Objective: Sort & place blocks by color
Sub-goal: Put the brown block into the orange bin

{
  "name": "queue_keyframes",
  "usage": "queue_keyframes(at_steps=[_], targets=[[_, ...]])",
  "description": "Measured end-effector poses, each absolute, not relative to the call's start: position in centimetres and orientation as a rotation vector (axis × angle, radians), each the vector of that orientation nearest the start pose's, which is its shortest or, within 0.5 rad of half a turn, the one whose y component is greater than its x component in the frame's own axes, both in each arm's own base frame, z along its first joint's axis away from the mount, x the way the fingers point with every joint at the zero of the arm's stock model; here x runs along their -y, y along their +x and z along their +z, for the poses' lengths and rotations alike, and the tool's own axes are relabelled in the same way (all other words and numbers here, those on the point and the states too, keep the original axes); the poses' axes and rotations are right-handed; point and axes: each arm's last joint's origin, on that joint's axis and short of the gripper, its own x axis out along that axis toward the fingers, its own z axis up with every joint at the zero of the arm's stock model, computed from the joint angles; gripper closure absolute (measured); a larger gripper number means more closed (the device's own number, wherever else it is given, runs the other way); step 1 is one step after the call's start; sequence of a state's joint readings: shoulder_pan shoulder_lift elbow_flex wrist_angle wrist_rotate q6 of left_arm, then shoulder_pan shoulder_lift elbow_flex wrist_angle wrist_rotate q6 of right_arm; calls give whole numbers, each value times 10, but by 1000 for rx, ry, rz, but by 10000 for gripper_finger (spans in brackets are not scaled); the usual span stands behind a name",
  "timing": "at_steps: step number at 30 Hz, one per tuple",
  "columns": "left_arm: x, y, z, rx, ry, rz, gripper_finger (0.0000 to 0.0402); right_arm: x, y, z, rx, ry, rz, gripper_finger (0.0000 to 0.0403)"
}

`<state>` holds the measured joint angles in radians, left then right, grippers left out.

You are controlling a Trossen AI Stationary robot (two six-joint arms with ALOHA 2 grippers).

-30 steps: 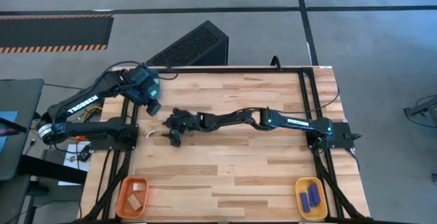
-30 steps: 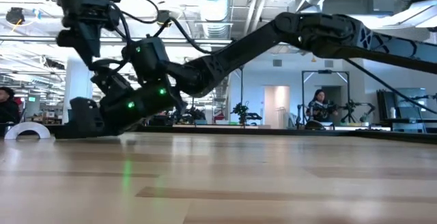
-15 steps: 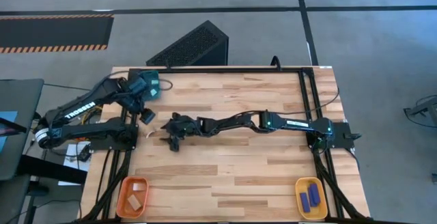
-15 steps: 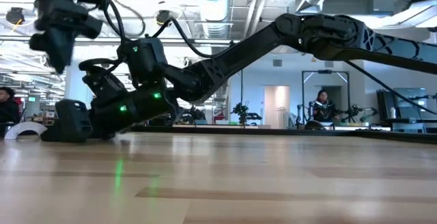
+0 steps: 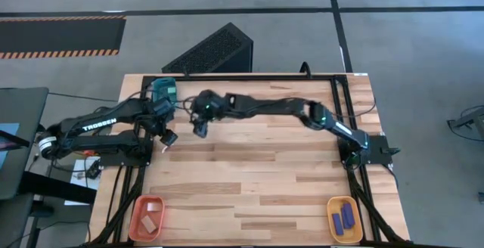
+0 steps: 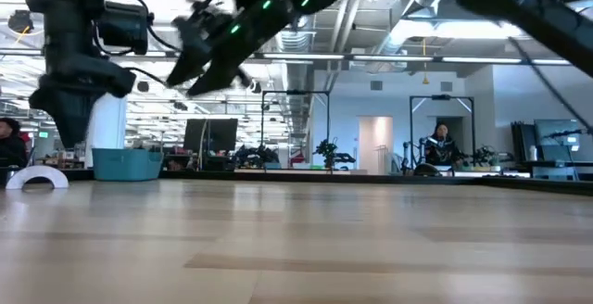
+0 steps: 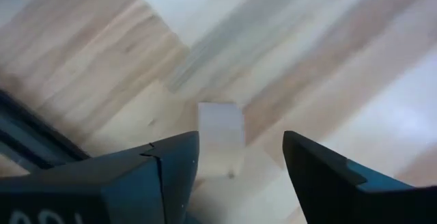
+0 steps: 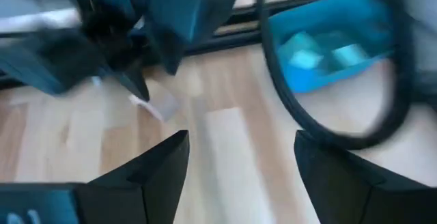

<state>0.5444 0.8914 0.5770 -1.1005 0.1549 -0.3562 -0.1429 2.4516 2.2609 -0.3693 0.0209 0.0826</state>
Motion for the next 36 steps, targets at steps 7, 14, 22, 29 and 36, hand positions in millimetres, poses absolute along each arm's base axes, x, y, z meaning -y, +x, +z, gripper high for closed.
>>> queue_keyframes(at_steps=[7,14,22,29,36], targets=[[-62,112,177,-1314,-830,679,204,98,490,276,-549,96,-336,133],[-57,120,165,-1410,-796,708,204,87,416,285,-417,279,-467,169],[-48,129,155,-1504,-713,750,204,16,363,318,-257,338,-604,198],[-35,133,140,-1577,-694,657,204,-51,345,329,-147,367,-706,215],[-24,137,135,-1551,-616,643,247,-92,343,316,-110,462,-697,242]])
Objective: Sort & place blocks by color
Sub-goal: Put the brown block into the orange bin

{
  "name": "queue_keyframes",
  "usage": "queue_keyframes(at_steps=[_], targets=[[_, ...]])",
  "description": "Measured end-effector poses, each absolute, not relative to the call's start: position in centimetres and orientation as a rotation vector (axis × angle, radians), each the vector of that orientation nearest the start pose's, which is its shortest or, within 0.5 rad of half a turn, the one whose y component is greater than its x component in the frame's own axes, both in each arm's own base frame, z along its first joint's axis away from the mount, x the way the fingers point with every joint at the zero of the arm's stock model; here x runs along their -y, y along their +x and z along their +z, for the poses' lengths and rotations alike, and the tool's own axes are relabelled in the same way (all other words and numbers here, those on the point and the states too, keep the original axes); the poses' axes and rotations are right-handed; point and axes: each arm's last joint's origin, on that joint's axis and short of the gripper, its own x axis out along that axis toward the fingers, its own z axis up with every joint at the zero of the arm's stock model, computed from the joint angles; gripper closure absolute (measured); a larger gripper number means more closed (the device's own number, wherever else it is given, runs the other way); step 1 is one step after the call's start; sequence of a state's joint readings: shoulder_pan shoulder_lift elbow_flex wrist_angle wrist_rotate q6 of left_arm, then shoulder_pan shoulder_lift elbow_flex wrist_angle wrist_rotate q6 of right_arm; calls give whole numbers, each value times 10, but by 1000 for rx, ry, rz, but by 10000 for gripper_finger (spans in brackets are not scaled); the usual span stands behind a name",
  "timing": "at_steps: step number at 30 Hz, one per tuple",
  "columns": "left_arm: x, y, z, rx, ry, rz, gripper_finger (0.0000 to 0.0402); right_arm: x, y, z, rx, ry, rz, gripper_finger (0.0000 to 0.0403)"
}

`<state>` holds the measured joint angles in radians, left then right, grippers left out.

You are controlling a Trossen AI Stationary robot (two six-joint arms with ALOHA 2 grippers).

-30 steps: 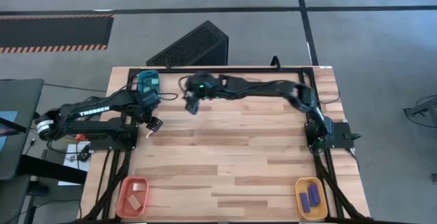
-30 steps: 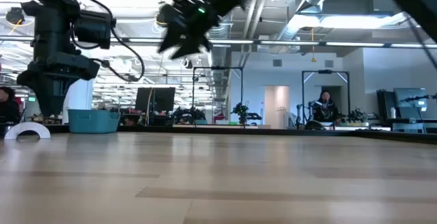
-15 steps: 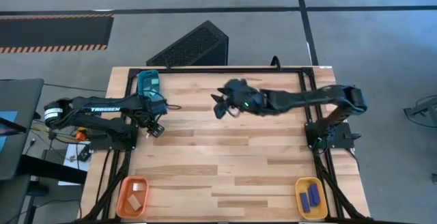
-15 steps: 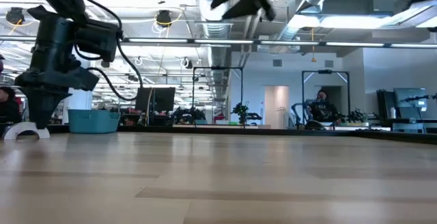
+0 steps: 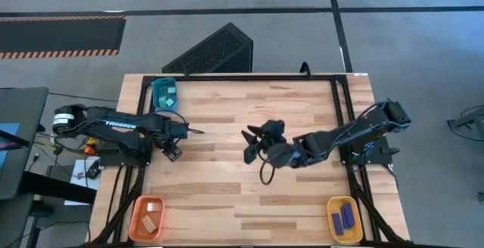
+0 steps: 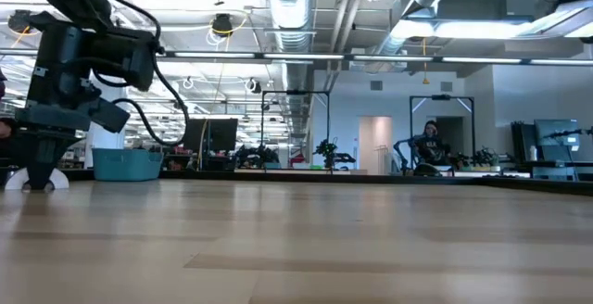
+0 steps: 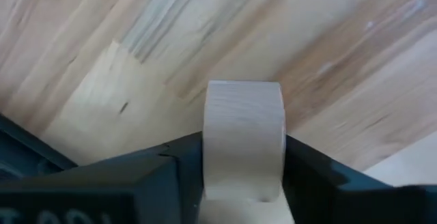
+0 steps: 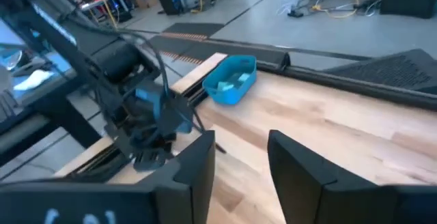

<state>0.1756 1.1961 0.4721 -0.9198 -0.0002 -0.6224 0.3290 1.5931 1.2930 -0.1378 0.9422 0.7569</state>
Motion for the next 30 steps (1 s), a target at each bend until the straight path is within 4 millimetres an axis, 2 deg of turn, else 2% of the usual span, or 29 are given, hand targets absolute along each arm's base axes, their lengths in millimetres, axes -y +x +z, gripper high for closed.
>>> queue_keyframes(at_steps=[3,5,8,12,16,20,25,30], targets=[[-22,138,136,-1547,-586,639,293,-100,344,311,-130,451,-684,258],[-22,138,135,-1545,-576,644,300,-101,342,309,-159,409,-682,271],[-22,139,135,-1540,-577,646,300,-96,336,317,-182,354,-682,290],[-22,139,136,-1539,-577,658,300,-83,313,342,-213,296,-645,312],[-24,144,142,-1499,-558,710,300,-73,280,366,-263,268,-575,333],[-26,152,152,-1458,-587,739,300,-69,248,376,-321,245,-561,349],[-27,171,177,-1336,-599,749,300,-67,224,363,-372,249,-561,367],[-19,200,210,-1125,-537,641,300,-69,213,330,-348,322,-545,388]])
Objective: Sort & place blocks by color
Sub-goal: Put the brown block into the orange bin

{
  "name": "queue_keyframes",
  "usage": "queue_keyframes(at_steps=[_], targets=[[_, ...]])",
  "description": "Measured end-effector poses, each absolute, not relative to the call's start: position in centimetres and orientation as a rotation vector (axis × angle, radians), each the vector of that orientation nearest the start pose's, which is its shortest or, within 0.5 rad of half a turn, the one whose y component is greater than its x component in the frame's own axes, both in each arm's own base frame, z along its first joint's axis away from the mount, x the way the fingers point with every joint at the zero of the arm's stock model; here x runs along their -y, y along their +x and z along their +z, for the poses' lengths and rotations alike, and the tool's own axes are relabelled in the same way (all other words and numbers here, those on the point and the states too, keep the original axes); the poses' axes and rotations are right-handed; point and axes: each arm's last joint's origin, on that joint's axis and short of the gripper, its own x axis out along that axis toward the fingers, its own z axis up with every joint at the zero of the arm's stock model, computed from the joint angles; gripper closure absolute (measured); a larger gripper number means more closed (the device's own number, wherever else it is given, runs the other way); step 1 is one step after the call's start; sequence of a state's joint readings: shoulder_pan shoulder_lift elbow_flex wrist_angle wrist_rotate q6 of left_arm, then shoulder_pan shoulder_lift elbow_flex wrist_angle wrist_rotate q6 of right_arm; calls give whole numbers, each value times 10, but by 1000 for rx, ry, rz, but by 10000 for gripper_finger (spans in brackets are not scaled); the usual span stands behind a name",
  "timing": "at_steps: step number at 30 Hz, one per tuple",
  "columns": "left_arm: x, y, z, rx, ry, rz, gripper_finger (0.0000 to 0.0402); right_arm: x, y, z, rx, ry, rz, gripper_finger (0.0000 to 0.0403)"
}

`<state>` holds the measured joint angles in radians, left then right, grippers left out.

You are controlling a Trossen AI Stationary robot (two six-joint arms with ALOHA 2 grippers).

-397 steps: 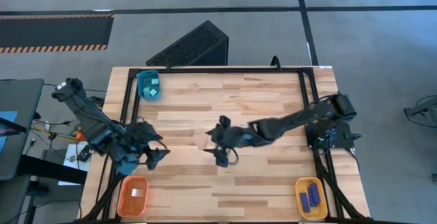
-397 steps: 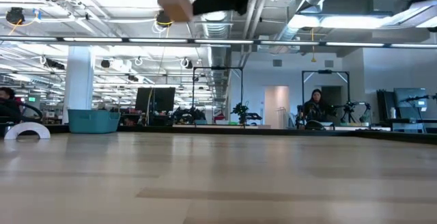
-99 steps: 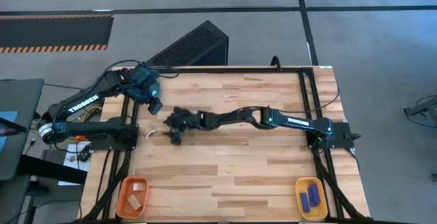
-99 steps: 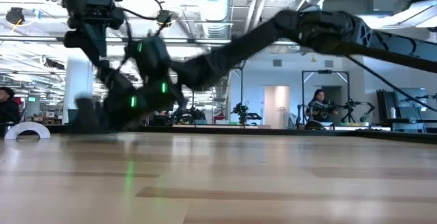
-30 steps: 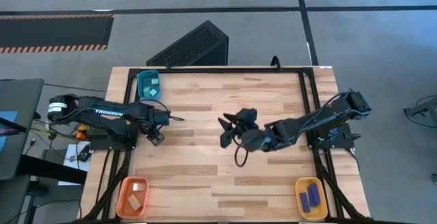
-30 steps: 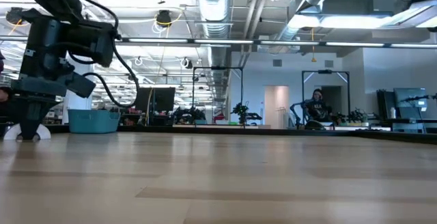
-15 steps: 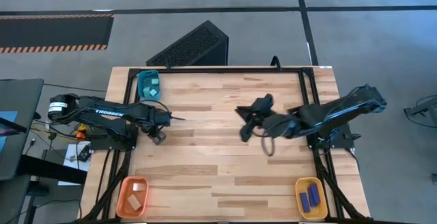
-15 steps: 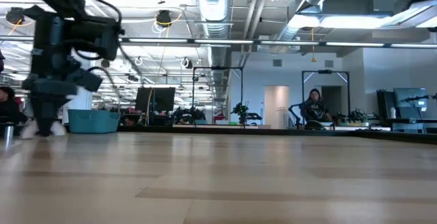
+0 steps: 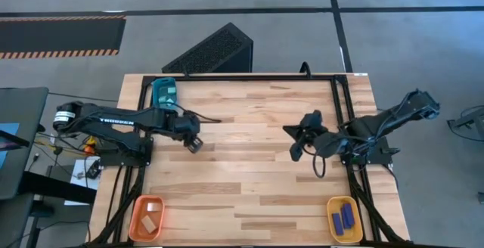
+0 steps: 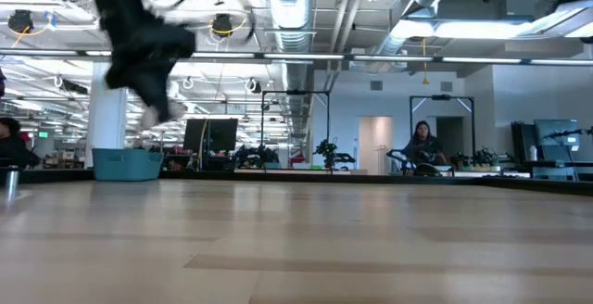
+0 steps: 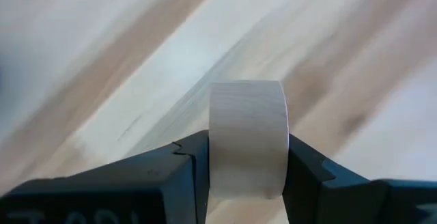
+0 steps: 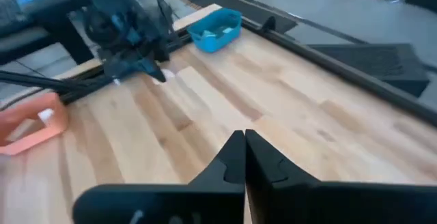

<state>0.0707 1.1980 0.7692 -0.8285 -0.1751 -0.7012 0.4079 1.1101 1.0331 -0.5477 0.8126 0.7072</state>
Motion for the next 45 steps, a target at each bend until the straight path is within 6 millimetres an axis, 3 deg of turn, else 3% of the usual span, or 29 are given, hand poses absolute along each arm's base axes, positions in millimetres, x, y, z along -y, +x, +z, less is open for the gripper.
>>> queue_keyframes(at_steps=[5,10,21,29,32,37,45], targets=[[-3,226,242,-921,-447,466,300,-76,207,300,-251,416,-477,395],[16,228,253,-914,-400,364,300,-77,199,286,-206,479,-450,388],[78,197,244,-1231,-326,18,300,-65,193,295,-156,506,-480,392],[113,170,242,-1344,-284,-64,300,-57,205,296,-104,546,-515,392],[118,166,244,-1327,-265,-91,300,-47,218,304,-20,593,-490,392],[116,163,251,-1270,-257,-92,300,-33,235,313,41,593,-298,393],[115,150,263,-1217,-266,-152,300,-43,245,304,22,608,-279,393]])
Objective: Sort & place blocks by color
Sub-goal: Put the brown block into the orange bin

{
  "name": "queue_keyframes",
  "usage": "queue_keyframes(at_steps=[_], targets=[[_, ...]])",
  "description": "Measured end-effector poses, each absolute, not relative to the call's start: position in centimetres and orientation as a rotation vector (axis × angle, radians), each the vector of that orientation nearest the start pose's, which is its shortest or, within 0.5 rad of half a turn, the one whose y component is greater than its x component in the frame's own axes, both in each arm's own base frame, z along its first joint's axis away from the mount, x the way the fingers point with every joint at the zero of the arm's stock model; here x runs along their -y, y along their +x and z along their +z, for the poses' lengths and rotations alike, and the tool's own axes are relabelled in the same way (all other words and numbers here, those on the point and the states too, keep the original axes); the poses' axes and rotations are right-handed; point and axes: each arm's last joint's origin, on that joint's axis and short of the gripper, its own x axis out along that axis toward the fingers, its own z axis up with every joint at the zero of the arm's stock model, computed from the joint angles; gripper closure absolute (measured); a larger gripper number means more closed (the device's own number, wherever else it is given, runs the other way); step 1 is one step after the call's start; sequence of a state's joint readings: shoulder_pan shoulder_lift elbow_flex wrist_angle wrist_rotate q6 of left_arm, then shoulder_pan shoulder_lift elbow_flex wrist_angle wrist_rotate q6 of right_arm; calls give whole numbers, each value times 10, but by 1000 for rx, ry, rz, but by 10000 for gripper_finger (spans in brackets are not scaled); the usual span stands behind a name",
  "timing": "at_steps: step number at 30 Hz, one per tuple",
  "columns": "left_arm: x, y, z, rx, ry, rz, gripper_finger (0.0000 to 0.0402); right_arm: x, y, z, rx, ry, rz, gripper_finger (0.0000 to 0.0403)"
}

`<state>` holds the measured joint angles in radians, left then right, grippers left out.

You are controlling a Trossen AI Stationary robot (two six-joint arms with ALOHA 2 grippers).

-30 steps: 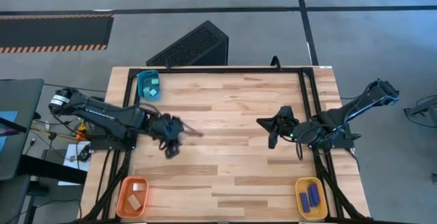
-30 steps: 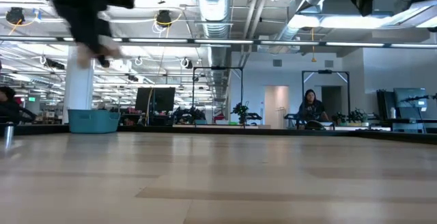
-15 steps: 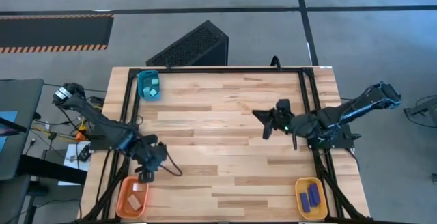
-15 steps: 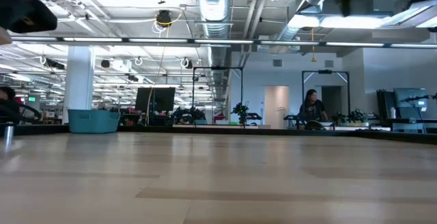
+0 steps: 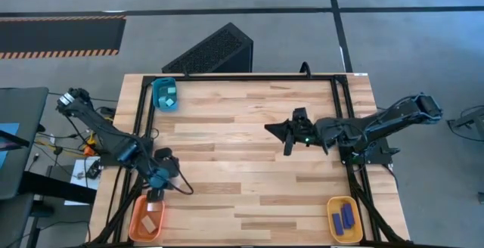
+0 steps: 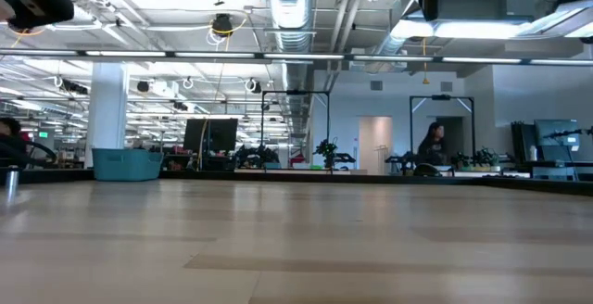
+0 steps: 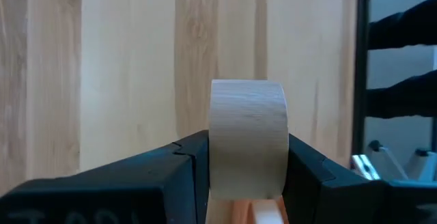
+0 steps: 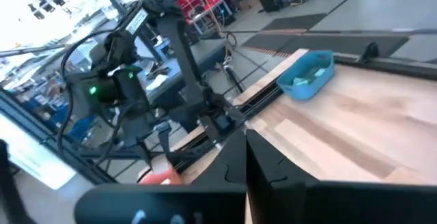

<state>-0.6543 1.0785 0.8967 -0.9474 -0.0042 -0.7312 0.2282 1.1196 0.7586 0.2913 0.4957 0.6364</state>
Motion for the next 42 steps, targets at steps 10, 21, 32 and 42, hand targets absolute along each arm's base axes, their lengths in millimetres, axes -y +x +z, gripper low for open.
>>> queue_keyframes(at_steps=[10,21,32,42], targets=[[124,147,266,-1058,-218,-134,300,-55,258,302,98,605,-256,393],[136,154,261,-1068,-182,-236,291,-60,260,298,100,593,-280,392],[153,129,258,-1098,-133,-246,296,-48,266,294,102,563,-336,392],[158,116,258,-1008,-76,-128,288,-42,272,293,137,578,-367,392]])
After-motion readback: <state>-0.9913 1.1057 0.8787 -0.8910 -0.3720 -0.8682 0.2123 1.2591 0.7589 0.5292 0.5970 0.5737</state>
